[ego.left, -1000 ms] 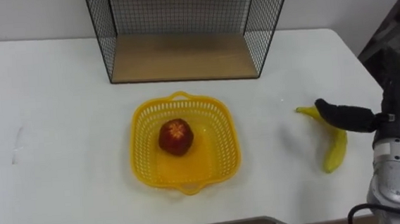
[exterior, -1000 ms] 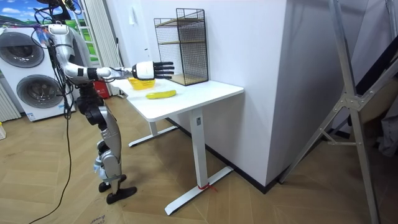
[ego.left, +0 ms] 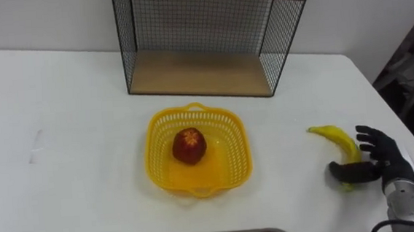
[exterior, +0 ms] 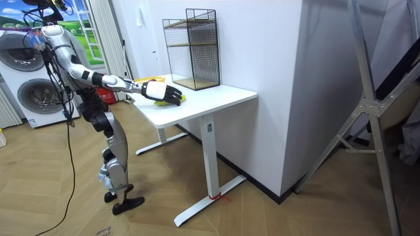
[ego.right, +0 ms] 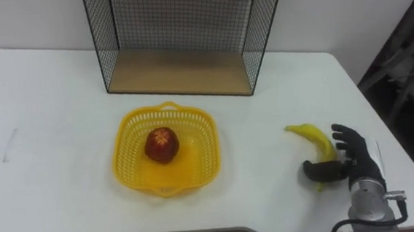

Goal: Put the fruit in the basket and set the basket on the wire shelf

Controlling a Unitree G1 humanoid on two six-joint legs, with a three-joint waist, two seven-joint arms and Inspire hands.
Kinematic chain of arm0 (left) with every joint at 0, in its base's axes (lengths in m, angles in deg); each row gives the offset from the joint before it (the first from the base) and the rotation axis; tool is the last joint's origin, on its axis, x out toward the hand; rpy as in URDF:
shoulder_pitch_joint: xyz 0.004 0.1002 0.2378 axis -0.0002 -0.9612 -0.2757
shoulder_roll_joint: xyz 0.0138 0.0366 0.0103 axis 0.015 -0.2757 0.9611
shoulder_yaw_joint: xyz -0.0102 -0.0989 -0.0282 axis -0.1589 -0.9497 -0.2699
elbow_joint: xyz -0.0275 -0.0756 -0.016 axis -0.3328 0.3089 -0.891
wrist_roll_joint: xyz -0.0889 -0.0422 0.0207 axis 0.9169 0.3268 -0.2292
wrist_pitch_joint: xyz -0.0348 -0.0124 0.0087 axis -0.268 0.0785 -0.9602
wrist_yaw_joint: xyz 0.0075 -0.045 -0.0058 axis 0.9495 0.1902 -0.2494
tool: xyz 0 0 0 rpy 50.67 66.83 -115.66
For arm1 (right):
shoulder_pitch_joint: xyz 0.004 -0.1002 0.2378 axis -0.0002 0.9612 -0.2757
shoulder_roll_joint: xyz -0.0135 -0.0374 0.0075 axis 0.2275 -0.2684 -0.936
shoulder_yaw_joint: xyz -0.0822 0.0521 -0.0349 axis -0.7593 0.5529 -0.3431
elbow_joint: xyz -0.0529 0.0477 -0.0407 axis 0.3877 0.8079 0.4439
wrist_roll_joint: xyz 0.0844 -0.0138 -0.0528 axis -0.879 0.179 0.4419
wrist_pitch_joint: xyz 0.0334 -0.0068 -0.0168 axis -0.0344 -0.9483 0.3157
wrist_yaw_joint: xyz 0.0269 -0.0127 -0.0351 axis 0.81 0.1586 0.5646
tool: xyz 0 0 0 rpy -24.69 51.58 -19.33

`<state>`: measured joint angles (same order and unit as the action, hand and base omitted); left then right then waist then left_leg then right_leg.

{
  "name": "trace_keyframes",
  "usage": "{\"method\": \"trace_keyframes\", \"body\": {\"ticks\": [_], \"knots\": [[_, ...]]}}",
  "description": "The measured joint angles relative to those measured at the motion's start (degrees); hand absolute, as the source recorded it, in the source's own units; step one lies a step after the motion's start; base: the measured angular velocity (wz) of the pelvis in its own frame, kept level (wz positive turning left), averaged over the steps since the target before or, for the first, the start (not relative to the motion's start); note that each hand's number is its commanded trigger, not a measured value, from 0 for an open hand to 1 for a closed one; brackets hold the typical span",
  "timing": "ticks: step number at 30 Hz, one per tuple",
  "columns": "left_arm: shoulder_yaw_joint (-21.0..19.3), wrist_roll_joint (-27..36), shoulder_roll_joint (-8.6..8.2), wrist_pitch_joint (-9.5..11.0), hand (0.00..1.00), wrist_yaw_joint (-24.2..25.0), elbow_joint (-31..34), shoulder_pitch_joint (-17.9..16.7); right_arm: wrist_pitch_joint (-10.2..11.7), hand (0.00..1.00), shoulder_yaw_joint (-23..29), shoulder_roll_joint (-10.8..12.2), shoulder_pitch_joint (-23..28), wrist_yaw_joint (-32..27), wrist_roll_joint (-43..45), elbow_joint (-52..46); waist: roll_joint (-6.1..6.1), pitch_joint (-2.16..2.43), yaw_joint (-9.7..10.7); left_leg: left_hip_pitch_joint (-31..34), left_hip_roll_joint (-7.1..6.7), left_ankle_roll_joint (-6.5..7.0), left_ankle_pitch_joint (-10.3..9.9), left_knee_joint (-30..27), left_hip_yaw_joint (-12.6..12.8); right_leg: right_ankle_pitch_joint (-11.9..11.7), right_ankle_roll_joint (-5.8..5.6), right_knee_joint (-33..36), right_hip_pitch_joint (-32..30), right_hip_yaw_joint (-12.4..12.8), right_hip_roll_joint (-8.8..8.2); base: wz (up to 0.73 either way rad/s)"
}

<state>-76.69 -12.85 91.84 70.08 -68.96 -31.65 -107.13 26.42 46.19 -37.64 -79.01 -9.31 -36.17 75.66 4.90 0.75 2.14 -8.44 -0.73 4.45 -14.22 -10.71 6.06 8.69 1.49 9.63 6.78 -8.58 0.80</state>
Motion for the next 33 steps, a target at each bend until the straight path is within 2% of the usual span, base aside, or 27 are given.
{"method": "trace_keyframes", "body": {"ticks": [2, 9, 12, 16, 22, 24, 25, 27, 30, 31, 32, 33], "knots": [[0.0, 0.0, -0.08, -0.8, 0.0, 0.1, 0.2, -0.1, -0.1, 1.0, 0.0, -0.1, 0.2, -0.4, 0.0, 0.1, -0.1, 0.03, -0.2, -0.1, 0.01, -0.06, 0.0, -0.1, -0.1, 0.0, 0.0, 0.0, 0.1, 0.1, 0.07, 0.03], [0.0, -1.3, -0.06, -1.1, 0.0, -0.2, 0.5, 0.9, 0.0, 1.0, 0.1, -1.9, -0.3, -3.1, 1.5, 2.1, -0.26, 0.12, -0.9, -0.4, 0.08, -0.08, 0.0, 0.0, -0.1, 0.0, 0.02, -0.1, 0.5, 0.4, 0.2, 0.0], [0.0, -1.3, -0.07, -1.1, 0.0, -0.4, 0.5, 1.1, -0.2, 1.0, 0.4, -1.8, -0.3, -4.1, 2.4, 2.3, -0.26, 0.12, -0.9, -0.3, 0.13, -0.15, -0.1, 0.0, -0.2, 0.0, 0.03, -0.2, 0.4, 0.4, 0.23, 0.0], [0.0, -1.6, -0.05, -1.0, 0.0, -1.3, 0.5, 1.1, -1.5, 1.0, 0.7, -1.6, -0.2, -4.2, 2.5, 2.2, -0.26, 0.12, -0.9, -0.2, 0.14, -0.15, 0.0, 0.2, -0.2, 0.0, 0.02, -0.2, 0.1, 0.5, 0.28, 0.0], [-0.5, -1.7, -0.06, -0.7, 0.0, -1.4, 0.7, 1.3, -1.6, 1.0, 1.7, -0.9, -0.6, -4.4, 2.0, 1.6, -0.25, 0.12, -1.0, -0.3, 0.13, -0.14, 0.0, 0.3, 0.1, 0.0, 0.02, 0.0, -0.2, 0.6, 0.28, -0.02], [-0.4, -1.7, -0.12, -0.7, 0.0, -1.5, 0.7, 1.5, -2.1, 1.0, 1.6, -0.6, -0.5, -4.8, 1.5, 0.4, -0.31, 0.11, -1.1, -0.2, 0.13, -0.13, 0.0, 0.4, 0.5, 0.0, 0.02, 0.0, -0.4, 0.7, 0.31, -0.12], [-0.4, -1.6, -0.31, -0.7, 0.0, -1.8, 0.6, 1.5, -3.2, 1.0, 1.5, -0.2, -0.4, -5.0, 1.6, -1.2, -0.45, 0.14, -1.1, -0.2, 0.17, -0.13, 0.0, 0.4, 0.9, 0.0, 0.02, 0.0, -0.6, 1.1, 0.35, -0.2], [-0.3, -1.6, -0.81, -0.6, 0.0, -2.4, 0.7, 1.5, -4.0, 1.0, 1.5, 1.1, 0.4, -5.9, 1.5, -4.4, -0.84, 0.01, -1.2, -0.1, 0.21, -0.13, 0.0, 0.6, 1.6, 0.0, 0.03, 0.0, -0.9, 2.0, 0.43, -0.21], [0.1, -1.6, -1.42, -0.2, 0.0, -2.4, 0.4, 1.9, -4.6, 1.0, 1.4, 3.1, 1.9, -6.3, 1.2, -10.1, -1.97, -0.08, -0.9, 0.2, 0.17, -0.1, 0.0, 1.2, 2.3, 0.0, 0.03, 0.3, -1.9, 2.4, 0.42, -0.14], [0.1, -1.6, -1.45, 0.3, 0.0, -2.4, 0.3, 2.0, -5.0, 1.0, 1.3, 3.9, 3.0, -6.4, 1.1, -13.8, -2.14, -0.1, -1.1, 0.5, 0.17, -0.09, 0.0, 1.2, 2.6, 0.0, 0.03, 0.4, -2.2, 2.8, 0.44, -0.17], [0.1, -1.6, -1.53, 0.7, 0.0, -2.4, 0.3, 2.0, -5.4, 1.0, 0.2, 4.5, 3.9, -6.6, 1.0, -18.2, -2.82, -0.06, -1.0, 1.0, 0.17, -0.05, 0.0, 1.2, 3.1, 0.0, 0.02, 0.8, -2.9, 3.3, 0.48, -0.2], [0.1, -1.6, -1.59, 0.7, 0.0, -2.3, 0.3, 2.0, -5.5, 1.0, -0.4, 4.7, 4.0, -6.7, 0.9, -20.3, -3.15, -0.22, -1.0, 1.0, 0.15, -0.03, 0.1, 1.1, 3.4, 0.0, 0.02, 1.1, -3.2, 3.7, 0.51, -0.2]]}}
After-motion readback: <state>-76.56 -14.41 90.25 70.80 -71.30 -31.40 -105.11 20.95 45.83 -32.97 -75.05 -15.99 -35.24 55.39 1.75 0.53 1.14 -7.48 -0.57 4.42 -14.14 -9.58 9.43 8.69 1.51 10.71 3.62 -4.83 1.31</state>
